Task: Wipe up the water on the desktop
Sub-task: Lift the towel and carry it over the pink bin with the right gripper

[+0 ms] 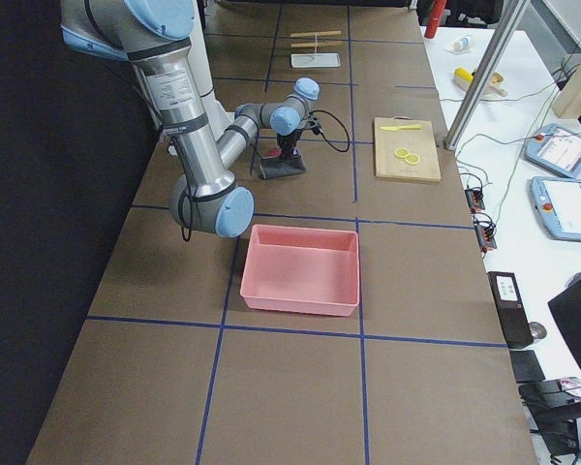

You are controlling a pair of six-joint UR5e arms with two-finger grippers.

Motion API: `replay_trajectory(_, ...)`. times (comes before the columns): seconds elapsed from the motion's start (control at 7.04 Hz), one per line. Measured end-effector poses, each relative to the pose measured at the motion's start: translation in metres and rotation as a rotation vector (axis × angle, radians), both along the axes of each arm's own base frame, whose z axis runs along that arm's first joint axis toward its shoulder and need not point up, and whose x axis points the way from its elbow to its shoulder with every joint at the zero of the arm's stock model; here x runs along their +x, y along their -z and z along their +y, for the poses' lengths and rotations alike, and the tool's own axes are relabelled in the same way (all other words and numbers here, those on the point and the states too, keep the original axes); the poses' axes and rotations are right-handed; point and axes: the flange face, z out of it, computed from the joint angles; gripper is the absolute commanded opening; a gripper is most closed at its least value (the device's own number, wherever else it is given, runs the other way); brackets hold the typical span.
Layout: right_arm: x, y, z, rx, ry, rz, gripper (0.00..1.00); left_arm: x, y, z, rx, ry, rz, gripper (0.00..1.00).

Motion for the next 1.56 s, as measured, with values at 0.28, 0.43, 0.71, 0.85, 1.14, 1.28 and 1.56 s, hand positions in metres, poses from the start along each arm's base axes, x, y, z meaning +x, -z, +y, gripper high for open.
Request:
replay_trajectory(0.28,0.007,0.002,-0.008,0.012,-0.036,-0.006,0.02,0.0,0.001,-0.001,0.001,0.002,0.0,1.0)
replay_trajectory(0.43,0.02,0.0,-0.025,0.019,-0.076,0.001,0.02,0.0,0.001,-0.001,0.002,0.003,0.0,1.0)
replay_trajectory(0.71,0.067,-0.007,-0.078,0.02,-0.183,0.011,0.02,0.0,0.001,-0.002,0.0,0.004,0.001,1.0)
replay_trajectory(0.85,0.099,-0.007,-0.107,0.013,-0.244,0.01,0.02,0.0,0.001,-0.002,-0.001,0.005,0.001,1.0)
replay_trajectory(1.14,0.193,-0.01,-0.15,-0.025,-0.367,-0.026,0.02,0.0,0.001,-0.003,-0.001,0.005,0.002,1.0)
replay_trajectory(1.28,0.253,-0.016,-0.156,-0.046,-0.43,-0.052,0.02,0.0,0.001,-0.003,-0.001,0.005,0.002,1.0)
replay_trajectory(1.56,0.35,-0.045,-0.129,-0.075,-0.52,-0.053,0.02,0.0,0.001,-0.003,0.002,0.001,0.001,1.0)
